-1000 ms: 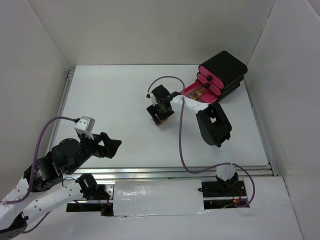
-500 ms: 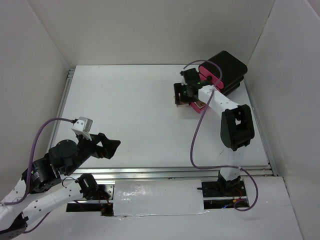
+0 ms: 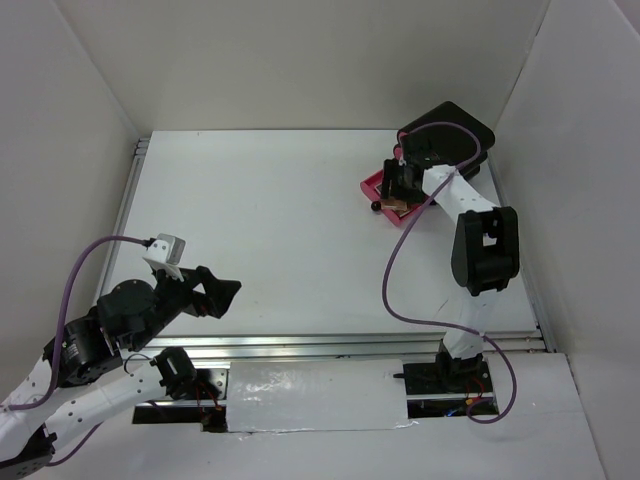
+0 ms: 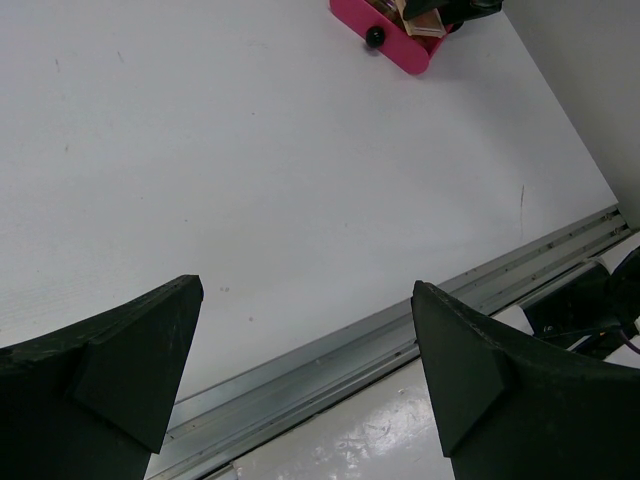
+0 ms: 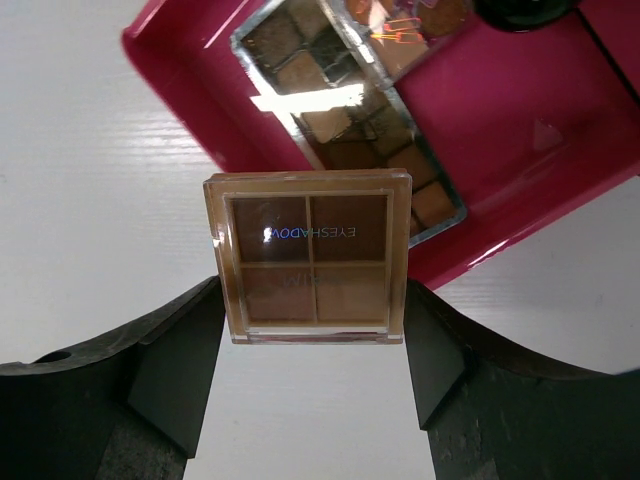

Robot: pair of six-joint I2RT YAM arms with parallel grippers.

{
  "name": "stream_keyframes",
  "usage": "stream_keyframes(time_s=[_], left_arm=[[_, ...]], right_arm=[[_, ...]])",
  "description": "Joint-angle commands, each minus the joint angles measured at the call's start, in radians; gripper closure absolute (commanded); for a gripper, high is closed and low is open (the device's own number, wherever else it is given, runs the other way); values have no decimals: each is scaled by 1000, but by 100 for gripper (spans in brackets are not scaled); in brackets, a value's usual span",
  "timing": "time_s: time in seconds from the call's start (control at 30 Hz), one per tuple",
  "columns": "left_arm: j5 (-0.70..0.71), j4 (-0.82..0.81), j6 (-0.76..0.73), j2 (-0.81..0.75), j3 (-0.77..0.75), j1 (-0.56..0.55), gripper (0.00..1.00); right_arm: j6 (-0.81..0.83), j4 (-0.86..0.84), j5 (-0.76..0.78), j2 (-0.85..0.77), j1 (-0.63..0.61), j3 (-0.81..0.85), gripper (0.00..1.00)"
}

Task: Organize the makeup

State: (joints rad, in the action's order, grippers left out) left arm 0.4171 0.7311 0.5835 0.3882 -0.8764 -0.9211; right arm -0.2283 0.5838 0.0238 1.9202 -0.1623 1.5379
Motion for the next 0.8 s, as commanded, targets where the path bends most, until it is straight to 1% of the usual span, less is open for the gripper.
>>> stream_keyframes(time_s=[0.0, 0.33, 0.57, 0.63, 0.67, 0.73, 0.77], left_arm=[[-3, -42, 9, -2, 5, -5, 1], [-3, -45, 7, -3, 8, -5, 1], [-5, -42, 7, -3, 7, -5, 1], [-6, -44, 6, -8, 7, -5, 1], [-8, -45, 6, -9, 8, -5, 1], [-9, -45, 6, -11, 7, -5, 1], [-9, -47, 4, -11, 8, -5, 1]], right_arm=[[-29, -13, 11, 20, 23, 22, 50], [-126, -88, 103, 16, 32, 2, 47], [-160, -61, 175, 75, 32, 62, 44], [-166, -59, 179, 83, 33, 70, 40], [-170, -59, 179, 85, 32, 71, 34], [-180, -67, 182, 82, 33, 68, 29], [-180, -67, 179, 80, 32, 68, 24]])
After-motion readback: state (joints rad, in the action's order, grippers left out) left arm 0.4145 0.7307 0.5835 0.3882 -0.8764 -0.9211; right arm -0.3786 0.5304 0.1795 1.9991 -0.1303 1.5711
